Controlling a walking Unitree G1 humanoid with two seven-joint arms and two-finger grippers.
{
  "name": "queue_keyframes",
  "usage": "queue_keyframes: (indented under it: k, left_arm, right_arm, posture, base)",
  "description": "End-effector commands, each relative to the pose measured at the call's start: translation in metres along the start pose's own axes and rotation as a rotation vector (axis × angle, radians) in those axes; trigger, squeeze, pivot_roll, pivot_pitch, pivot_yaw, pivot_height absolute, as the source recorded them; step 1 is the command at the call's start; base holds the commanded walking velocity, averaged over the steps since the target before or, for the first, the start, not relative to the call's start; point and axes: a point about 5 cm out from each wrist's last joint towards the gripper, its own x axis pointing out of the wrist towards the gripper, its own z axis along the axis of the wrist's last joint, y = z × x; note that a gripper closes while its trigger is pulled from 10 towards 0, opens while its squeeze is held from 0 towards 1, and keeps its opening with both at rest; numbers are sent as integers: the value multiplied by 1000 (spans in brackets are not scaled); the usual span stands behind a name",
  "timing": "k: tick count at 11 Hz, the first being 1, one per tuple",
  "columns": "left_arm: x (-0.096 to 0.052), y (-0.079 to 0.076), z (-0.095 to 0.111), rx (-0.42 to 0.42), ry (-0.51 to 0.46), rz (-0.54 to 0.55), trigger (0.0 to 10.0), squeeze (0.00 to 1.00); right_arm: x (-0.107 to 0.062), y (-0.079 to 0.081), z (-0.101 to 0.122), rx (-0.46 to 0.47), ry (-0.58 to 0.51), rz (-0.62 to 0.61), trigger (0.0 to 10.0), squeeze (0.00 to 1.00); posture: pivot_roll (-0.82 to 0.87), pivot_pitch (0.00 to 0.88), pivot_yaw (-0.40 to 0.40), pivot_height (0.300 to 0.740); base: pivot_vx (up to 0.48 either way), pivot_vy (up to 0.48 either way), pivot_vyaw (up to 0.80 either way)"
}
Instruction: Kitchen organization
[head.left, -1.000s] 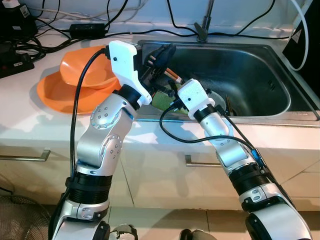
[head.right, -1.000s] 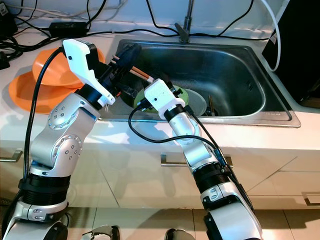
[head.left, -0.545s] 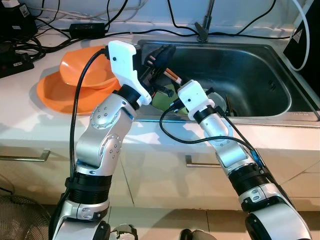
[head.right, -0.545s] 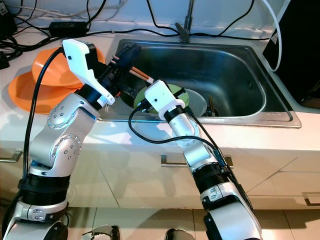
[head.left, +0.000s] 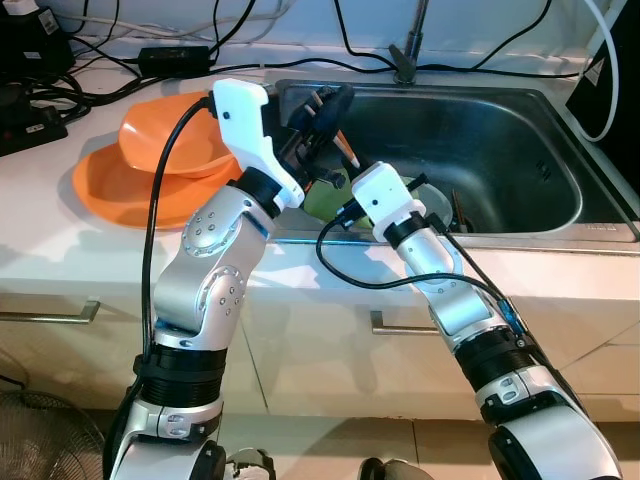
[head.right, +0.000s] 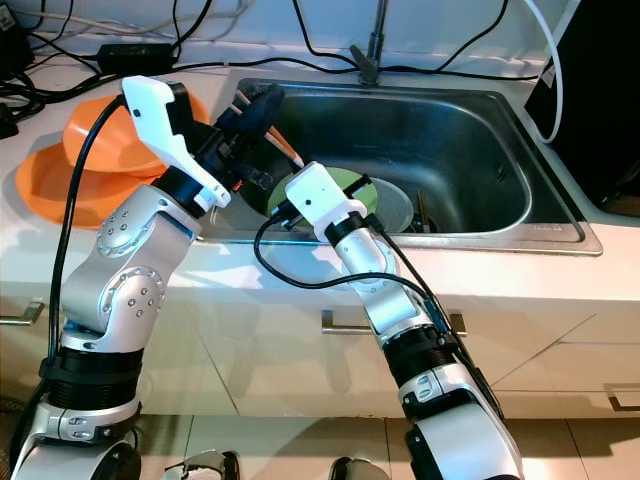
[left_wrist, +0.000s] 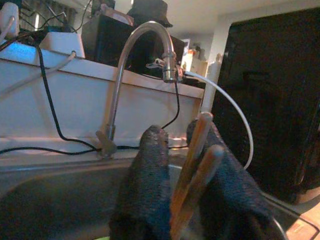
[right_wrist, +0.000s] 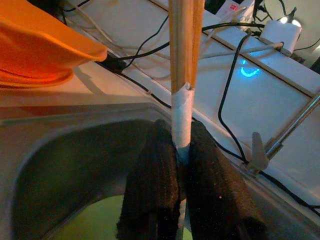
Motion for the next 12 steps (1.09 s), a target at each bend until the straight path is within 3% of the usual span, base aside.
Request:
queue_keyframes:
  k: [1,9,10,12]
  left_arm:
    - [-1,4,6,-39,-28,18,10000,1000]
    - [-6,1,22,-209,-120,-48,10000,1000]
    - [-7,3,23,-214,-134,-38,10000,0]
    - [-10,12,29,-240,-178,10,10000,0]
  right_arm:
    - [3,-8,2,6,-8,-34,0,0]
    - [3,-6,-4,13,32,-37,0,0]
    - [4,-6,-5,16,36,-38,0,0]
    - [6,-13,-8,62,67,-75,0,0]
  posture:
    - [122,79,-13,740]
    - [129,84,-16,740]
    - [129,85,-17,740]
    - [129,84,-18,740]
  base:
    - [0,0,0]
    - [0,0,0]
    - [0,0,0]
    - [0,0,0]
